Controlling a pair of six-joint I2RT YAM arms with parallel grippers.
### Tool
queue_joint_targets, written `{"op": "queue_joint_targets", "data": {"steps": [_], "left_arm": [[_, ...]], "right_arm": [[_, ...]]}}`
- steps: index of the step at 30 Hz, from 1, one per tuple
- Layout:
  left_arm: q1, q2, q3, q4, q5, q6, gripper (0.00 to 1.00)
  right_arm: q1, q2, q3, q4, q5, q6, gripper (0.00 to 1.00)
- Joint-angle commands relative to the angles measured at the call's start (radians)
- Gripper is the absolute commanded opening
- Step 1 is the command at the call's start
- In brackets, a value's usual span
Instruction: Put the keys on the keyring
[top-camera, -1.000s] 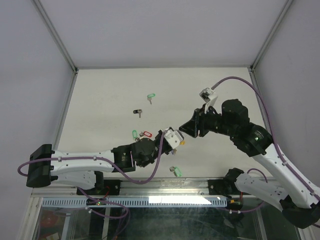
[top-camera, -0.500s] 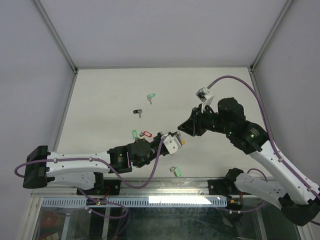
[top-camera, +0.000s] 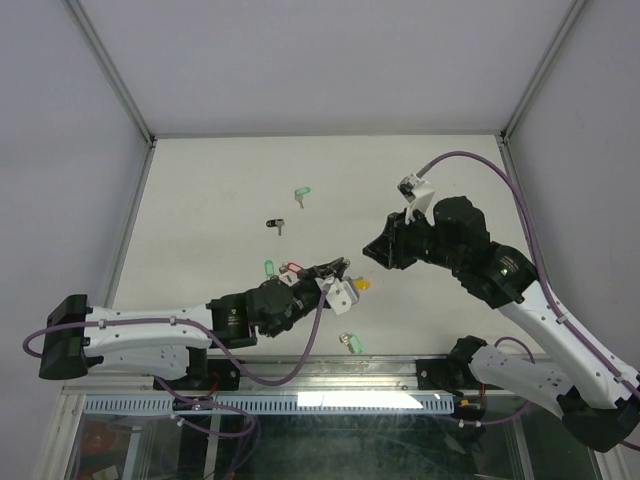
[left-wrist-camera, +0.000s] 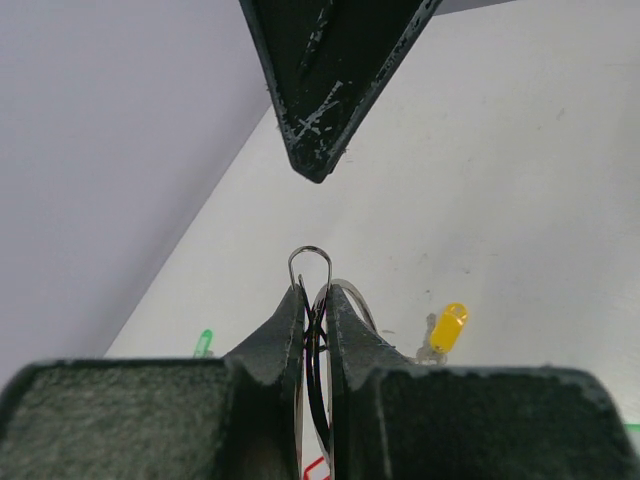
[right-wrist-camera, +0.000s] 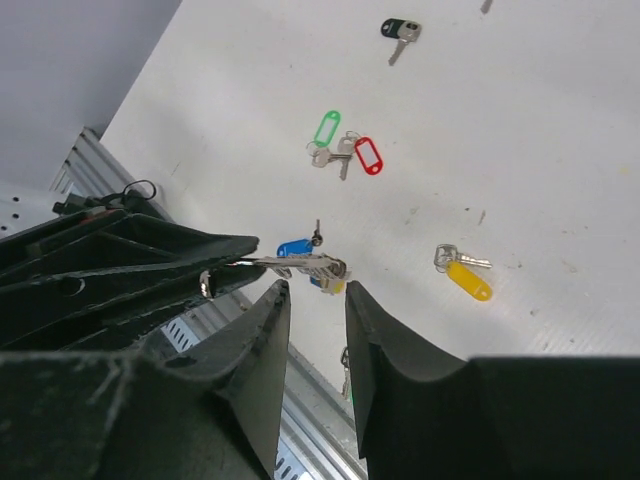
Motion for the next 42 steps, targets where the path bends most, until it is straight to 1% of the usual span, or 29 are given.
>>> {"op": "queue_joint_targets", "data": {"steps": [1, 3, 4, 6, 8, 9, 11, 12, 14, 16, 20, 24, 32, 35, 37, 39, 42], "left_arm": [[-0.011, -0.043, -0.017, 0.095, -0.054, 0.145, 0.0], [-0.011, -0.073, -0.061, 0.157, -0.022, 0.237, 0.0], [-0.011, -0.089, -0.09, 0.22, -0.006, 0.28, 0.0], [-0.011, -0.122, -0.147, 0.295, 0.029, 0.374, 0.0], [-0.011, -0.131, -0.193, 0.37, 0.024, 0.481, 0.0], [-0.011, -0.129, -0.208, 0.38, 0.016, 0.539, 0.0], [-0.009, -0.111, -0.201, 0.366, -0.025, 0.627, 0.0], [-0.009, -0.097, -0.201, 0.389, -0.063, 0.676, 0.0], [-0.007, -0.075, -0.2, 0.393, -0.095, 0.783, 0.0], [-0.005, -0.048, -0.204, 0.441, -0.136, 0.866, 0.0], [0.0, -0.029, -0.181, 0.455, -0.177, 0.933, 0.0], [0.0, 0.015, -0.178, 0.485, -0.261, 1.058, 0.0], [0.0, 0.025, -0.188, 0.504, -0.304, 1.117, 0.0], [0.0, 0.021, -0.192, 0.524, -0.304, 1.114, 0.0], [0.0, 0.002, -0.19, 0.523, -0.3, 1.074, 0.0], [0.0, -0.034, -0.183, 0.49, -0.296, 1.0, 0.0], [0.0, -0.1, -0.141, 0.354, -0.301, 0.864, 0.0]], "right_arm": [[0.001, -0.015, 0.003, 0.014, 0.121, 0.009, 0.3], [-0.001, -0.02, -0.006, 0.027, 0.148, 0.01, 0.29], [-0.001, -0.026, -0.014, 0.039, 0.16, 0.009, 0.29], [0.0, -0.041, -0.033, 0.066, 0.175, 0.006, 0.29], [-0.001, -0.051, -0.043, 0.075, 0.177, -0.002, 0.29], [-0.001, -0.05, -0.043, 0.07, 0.177, -0.008, 0.29], [-0.001, -0.038, -0.037, 0.049, 0.163, -0.021, 0.29], [-0.001, -0.028, -0.031, 0.038, 0.149, -0.029, 0.29], [-0.001, -0.009, -0.022, 0.016, 0.118, -0.043, 0.29], [0.0, 0.008, -0.017, 0.007, 0.097, -0.049, 0.29], [-0.001, 0.012, -0.016, 0.011, 0.072, -0.058, 0.29], [-0.001, 0.013, -0.013, 0.014, 0.059, -0.066, 0.29], [0.0, 0.017, -0.011, 0.02, 0.041, -0.064, 0.29], [-0.001, 0.022, -0.017, 0.02, 0.04, -0.06, 0.3], [-0.001, 0.027, -0.022, 0.016, 0.039, -0.052, 0.31], [0.0, 0.046, -0.027, 0.005, 0.039, -0.033, 0.32], [-0.001, 0.087, -0.036, -0.009, 0.015, -0.002, 0.32]]}}
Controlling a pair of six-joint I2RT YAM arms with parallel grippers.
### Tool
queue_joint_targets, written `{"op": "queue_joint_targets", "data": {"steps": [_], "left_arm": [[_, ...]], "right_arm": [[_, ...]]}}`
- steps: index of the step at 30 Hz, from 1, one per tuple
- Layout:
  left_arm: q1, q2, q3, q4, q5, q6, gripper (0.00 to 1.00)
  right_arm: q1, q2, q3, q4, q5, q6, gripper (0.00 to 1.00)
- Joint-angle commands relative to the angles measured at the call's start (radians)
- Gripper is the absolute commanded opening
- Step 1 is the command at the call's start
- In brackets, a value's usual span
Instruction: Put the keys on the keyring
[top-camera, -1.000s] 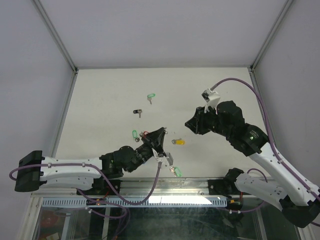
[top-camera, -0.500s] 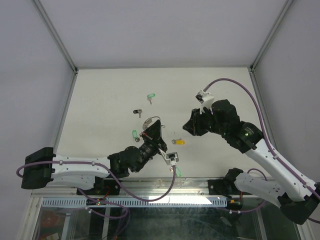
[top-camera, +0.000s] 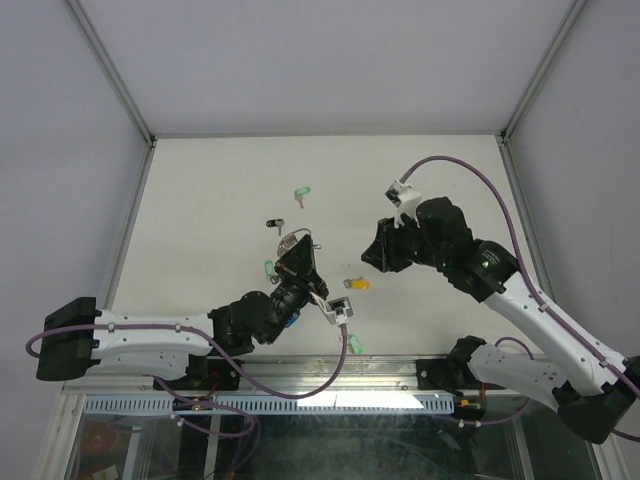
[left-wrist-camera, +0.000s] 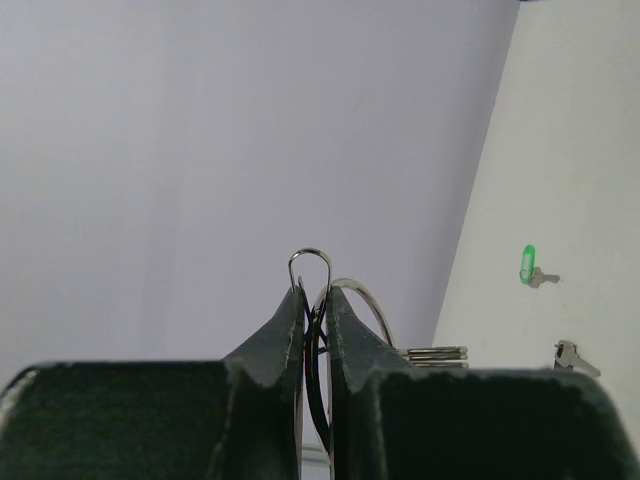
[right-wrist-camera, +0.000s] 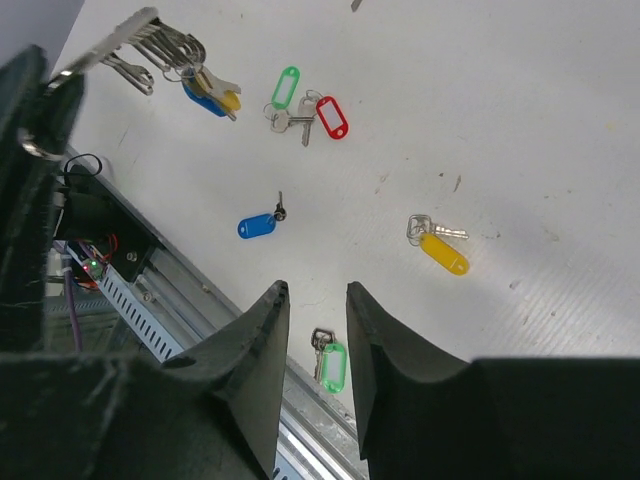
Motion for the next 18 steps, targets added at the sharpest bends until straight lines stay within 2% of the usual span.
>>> {"op": "queue_joint_targets", "data": {"steps": [1, 6, 10, 18], "left_arm": [[-0.001, -0.117, 0.071, -0.086, -0.02, -0.188, 0.0], [0.033, -0.176, 0.064, -0.145, -0.009, -0.26, 0.0], [0.089, -0.208, 0.085, -0.208, 0.038, -0.367, 0.0], [0.147, -0.228, 0.067, -0.202, 0.036, -0.364, 0.0]], "right_arm": [[0.0, 0.057, 0.007, 0.009, -0.053, 0.053, 0.32], [0.027, 0.139, -0.041, 0.07, -0.071, 0.129, 0.35], [0.129, 0.217, -0.063, 0.099, -0.032, 0.17, 0.38], [0.262, 0.289, -0.079, -0.048, 0.16, 0.217, 0.41]]}}
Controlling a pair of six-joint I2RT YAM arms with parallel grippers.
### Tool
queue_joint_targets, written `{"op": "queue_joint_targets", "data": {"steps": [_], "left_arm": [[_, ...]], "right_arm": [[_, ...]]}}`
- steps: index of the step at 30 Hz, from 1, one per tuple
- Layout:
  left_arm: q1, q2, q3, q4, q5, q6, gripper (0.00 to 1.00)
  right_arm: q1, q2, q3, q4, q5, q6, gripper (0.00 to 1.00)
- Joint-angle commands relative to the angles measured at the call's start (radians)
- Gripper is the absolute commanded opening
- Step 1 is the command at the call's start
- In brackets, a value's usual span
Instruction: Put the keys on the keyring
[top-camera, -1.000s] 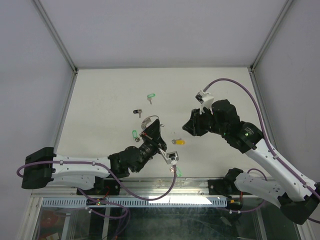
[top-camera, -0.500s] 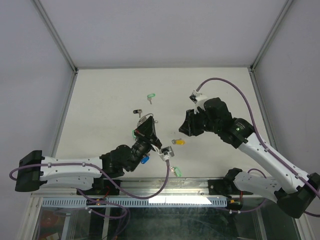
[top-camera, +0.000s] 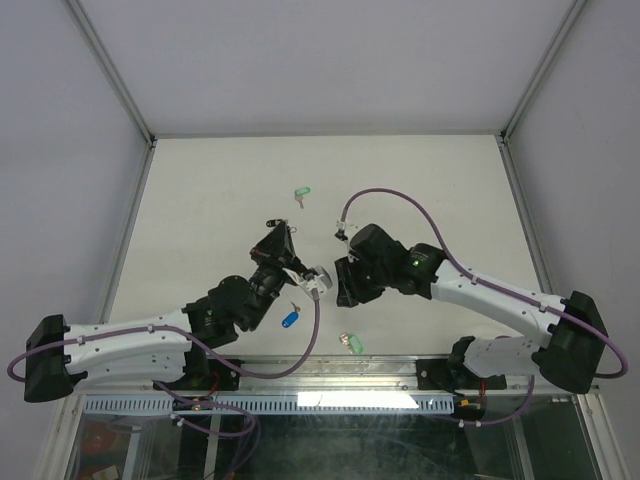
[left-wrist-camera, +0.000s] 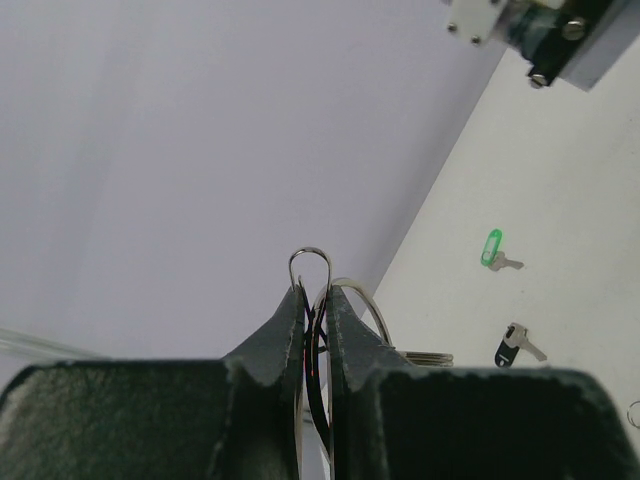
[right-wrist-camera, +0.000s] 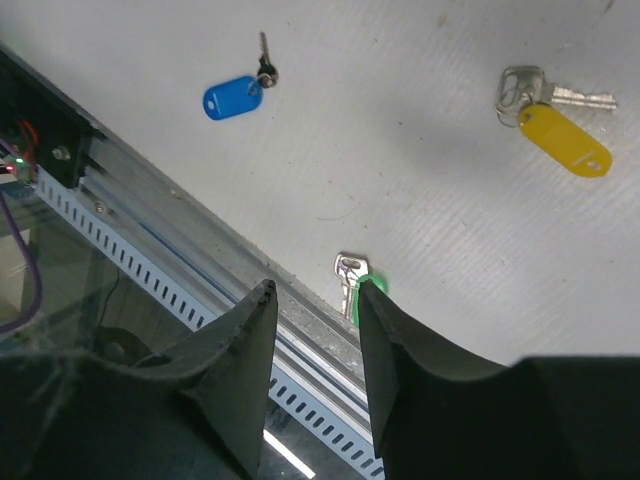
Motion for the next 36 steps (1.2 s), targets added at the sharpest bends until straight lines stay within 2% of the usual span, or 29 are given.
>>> {"op": "queue_joint_targets", "data": {"steps": [1, 4, 9, 13, 18, 22, 25, 31, 36], "left_arm": [[0.023, -0.039, 0.032, 0.028, 0.01, -0.04, 0.0], [0.027, -0.057, 0.032, 0.015, 0.001, -0.063, 0.0], [0.026, -0.069, 0.031, -0.015, -0.007, -0.075, 0.0], [0.026, -0.077, 0.032, -0.034, -0.015, -0.075, 0.0], [0.025, -0.101, 0.035, -0.064, -0.018, -0.088, 0.0], [0.025, -0.109, 0.037, -0.08, -0.027, -0.095, 0.0], [0.026, -0.115, 0.04, -0.093, -0.025, -0.097, 0.0], [0.027, -0.118, 0.041, -0.1, -0.014, -0.098, 0.0], [0.026, -0.113, 0.043, -0.099, -0.009, -0.102, 0.0]], "right_arm": [[0.036, -0.013, -0.016, -0.046, 0.159, 0.057, 0.41], [0.035, -0.001, -0.002, -0.051, 0.19, 0.046, 0.42], [0.036, 0.084, 0.034, -0.046, 0.153, 0.014, 0.42], [0.028, 0.151, 0.081, -0.04, 0.214, -0.054, 0.42], [0.044, 0.193, 0.092, 0.099, 0.035, -0.105, 0.42], [0.06, 0.169, 0.03, 0.235, 0.075, -0.054, 0.45], [0.027, 0.151, -0.002, 0.317, 0.041, 0.013, 0.51], [0.018, 0.147, -0.017, 0.322, 0.059, 0.006, 0.53], [0.019, 0.108, -0.055, 0.37, 0.016, 0.003, 0.53]]}}
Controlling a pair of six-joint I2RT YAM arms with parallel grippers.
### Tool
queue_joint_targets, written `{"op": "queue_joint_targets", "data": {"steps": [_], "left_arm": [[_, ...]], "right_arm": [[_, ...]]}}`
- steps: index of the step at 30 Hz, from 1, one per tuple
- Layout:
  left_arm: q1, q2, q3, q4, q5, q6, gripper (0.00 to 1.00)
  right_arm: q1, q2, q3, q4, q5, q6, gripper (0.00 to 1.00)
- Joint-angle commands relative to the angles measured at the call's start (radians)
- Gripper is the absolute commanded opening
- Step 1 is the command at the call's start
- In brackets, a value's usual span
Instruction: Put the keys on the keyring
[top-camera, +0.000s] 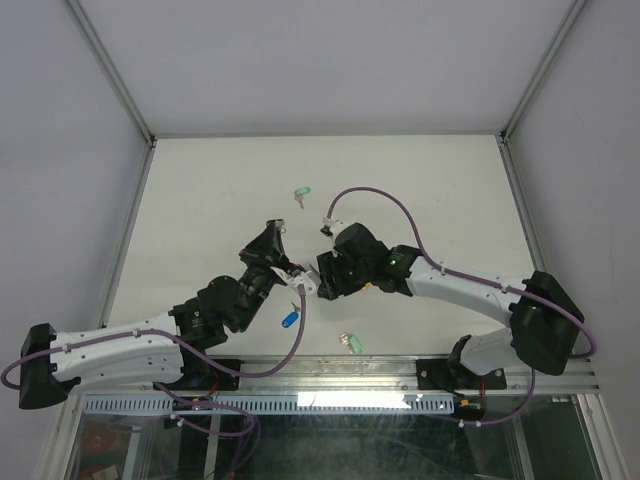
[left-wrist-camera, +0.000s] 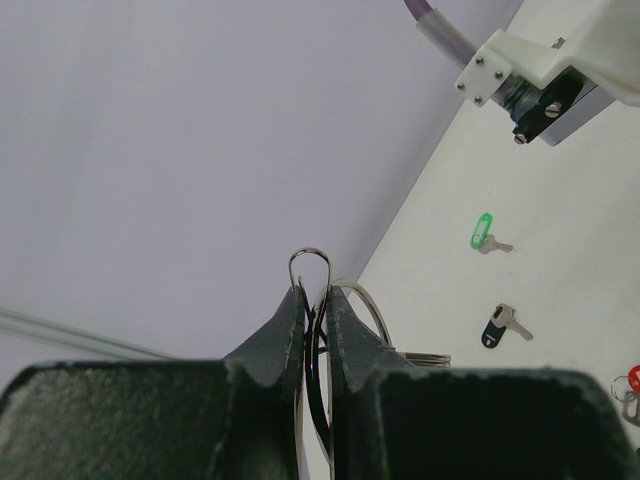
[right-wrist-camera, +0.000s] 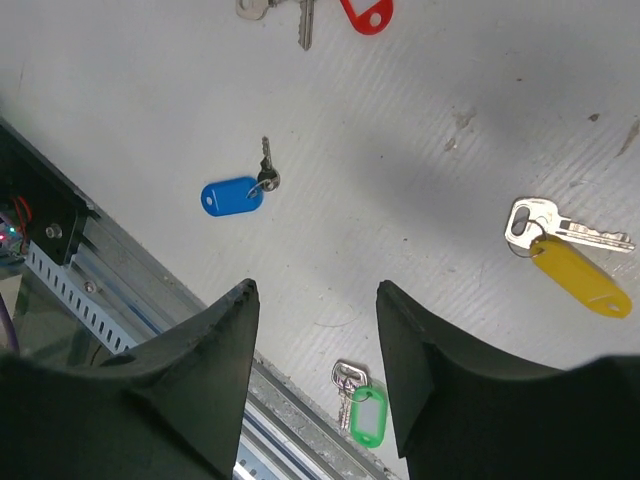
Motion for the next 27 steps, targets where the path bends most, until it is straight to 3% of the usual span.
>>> {"op": "queue_joint_targets", "data": {"steps": [1, 7, 12, 15, 19, 27], "left_arm": [[0.007, -0.013, 0.043, 0.023, 0.004, -0.011, 0.0], [0.007, -0.007, 0.041, 0.026, 0.005, -0.007, 0.0], [0.007, -0.017, 0.037, 0.026, -0.001, -0.001, 0.0], [0.007, -0.028, 0.032, 0.025, 0.0, -0.001, 0.0], [0.007, -0.036, 0.029, 0.025, 0.003, -0.004, 0.0], [0.007, -0.042, 0.034, 0.019, 0.007, -0.007, 0.0]], "right_arm": [[0.005, -0.072, -0.02, 0.097, -0.036, 0.011, 0.54], [0.031, -0.088, -0.002, 0.061, 0.11, 0.114, 0.57], [0.056, 0.007, 0.051, 0.022, 0.065, 0.265, 0.56], [0.109, 0.074, 0.12, -0.022, 0.113, 0.338, 0.5], [0.17, 0.116, 0.114, 0.04, 0.206, 0.505, 0.38], [0.224, 0.251, 0.155, 0.069, 0.277, 0.613, 0.43]]}}
